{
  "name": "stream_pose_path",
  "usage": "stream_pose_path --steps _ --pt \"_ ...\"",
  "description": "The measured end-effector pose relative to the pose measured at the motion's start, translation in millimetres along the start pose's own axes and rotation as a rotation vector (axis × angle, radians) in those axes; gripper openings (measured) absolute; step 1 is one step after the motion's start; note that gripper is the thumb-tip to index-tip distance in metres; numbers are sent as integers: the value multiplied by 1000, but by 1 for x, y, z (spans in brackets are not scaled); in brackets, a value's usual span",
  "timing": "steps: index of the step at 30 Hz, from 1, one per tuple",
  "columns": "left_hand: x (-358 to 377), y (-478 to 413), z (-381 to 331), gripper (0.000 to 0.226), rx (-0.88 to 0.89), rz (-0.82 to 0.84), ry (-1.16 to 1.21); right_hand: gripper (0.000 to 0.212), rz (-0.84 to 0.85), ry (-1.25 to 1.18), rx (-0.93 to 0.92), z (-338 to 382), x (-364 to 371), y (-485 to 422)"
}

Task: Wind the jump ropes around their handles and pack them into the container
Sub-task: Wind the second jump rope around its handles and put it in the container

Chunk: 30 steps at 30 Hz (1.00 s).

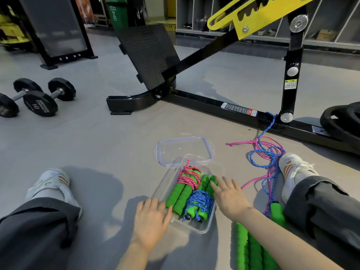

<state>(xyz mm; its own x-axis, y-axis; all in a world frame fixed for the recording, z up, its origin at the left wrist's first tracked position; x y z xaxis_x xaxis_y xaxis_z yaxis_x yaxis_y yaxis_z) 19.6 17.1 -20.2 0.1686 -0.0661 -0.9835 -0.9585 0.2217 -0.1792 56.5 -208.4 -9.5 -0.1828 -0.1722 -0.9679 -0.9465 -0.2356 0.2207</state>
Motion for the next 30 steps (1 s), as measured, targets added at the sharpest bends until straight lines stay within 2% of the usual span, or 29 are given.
stream_pose_path --steps 4,8,10,12,13,14,16,19,21,24,28,30 --pt "1 -1 -2 38 -58 -15 33 56 36 -118 -31 9 4 7" --pt "1 -10 7 36 -16 2 32 85 -8 -175 -143 14 -6 25" --pt "3 -18 17 32 -11 5 -9 76 -100 -39 -235 23 -8 35" --pt "1 -29 24 19 -39 62 -61 50 -170 18 -279 39 0 42" --pt "0 -32 25 25 -75 142 -63 40 -190 29 -335 50 6 44" --pt "-1 -34 23 34 -120 226 -42 38 -194 46 -380 58 12 46" --pt "1 -37 22 47 -162 282 -45 47 -158 60 -409 71 16 48" --pt "2 -33 20 52 -201 344 -58 56 -195 59 -390 74 16 51" --pt "-5 -31 23 47 -180 200 -19 54 -251 57 -303 60 12 46" --pt "-11 -22 19 40 -46 92 43 49 -274 -8 -77 27 -7 34" --pt "-15 -7 8 37 53 46 54 44 -63 -97 36 10 -15 24" --pt "-12 -3 7 36 68 61 91 49 -45 -223 71 20 -13 27"
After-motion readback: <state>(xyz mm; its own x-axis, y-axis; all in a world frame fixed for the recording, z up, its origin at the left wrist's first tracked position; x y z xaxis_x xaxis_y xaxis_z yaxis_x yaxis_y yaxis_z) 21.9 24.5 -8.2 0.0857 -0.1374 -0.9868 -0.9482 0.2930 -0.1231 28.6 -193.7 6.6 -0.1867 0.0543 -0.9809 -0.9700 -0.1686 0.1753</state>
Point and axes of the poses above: each hand's wrist, its own y-axis away from the middle knuckle, its own x-axis out of the palm, z = x × y, the point moved 5 cm from there along -y, towards the middle knuckle, and after that the axes turned 3 degrees about -x, right-handed, at the moved point
